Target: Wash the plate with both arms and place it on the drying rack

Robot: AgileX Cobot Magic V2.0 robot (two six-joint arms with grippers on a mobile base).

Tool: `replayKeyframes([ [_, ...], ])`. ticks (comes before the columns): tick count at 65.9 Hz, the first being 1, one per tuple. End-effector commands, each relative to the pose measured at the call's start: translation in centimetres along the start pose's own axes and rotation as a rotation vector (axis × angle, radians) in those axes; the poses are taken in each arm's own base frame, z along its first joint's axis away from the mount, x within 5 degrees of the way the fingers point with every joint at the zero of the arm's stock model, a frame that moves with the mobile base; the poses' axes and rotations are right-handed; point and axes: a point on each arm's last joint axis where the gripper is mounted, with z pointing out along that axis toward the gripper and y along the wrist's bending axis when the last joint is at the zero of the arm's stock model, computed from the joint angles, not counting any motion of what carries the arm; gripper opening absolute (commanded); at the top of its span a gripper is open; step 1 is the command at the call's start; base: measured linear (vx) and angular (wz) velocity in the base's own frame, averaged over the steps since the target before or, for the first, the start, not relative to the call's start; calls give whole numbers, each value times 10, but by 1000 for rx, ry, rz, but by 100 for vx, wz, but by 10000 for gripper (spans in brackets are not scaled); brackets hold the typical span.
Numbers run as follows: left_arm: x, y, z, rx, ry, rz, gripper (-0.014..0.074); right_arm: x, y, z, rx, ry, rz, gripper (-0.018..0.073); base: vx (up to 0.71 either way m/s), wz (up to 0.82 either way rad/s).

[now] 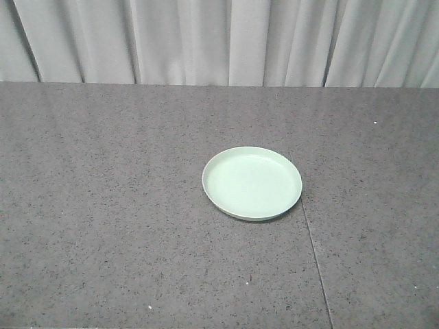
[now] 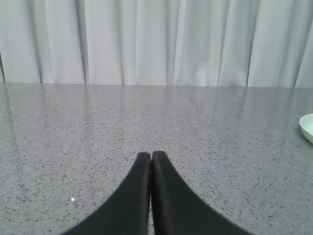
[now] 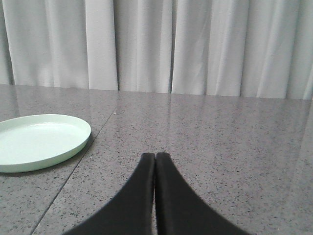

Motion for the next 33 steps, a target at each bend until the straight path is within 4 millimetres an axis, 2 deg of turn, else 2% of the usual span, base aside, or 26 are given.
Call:
replayKeyframes([
  [1,-16,-1,-3,10,-112,-14,-7,-6,0,-1,7,-77,-4,-7,0,0],
  [33,-16,-1,-3,10,-112,-14,-7,-7,0,-1,7,-82,-4,-7,0,0],
])
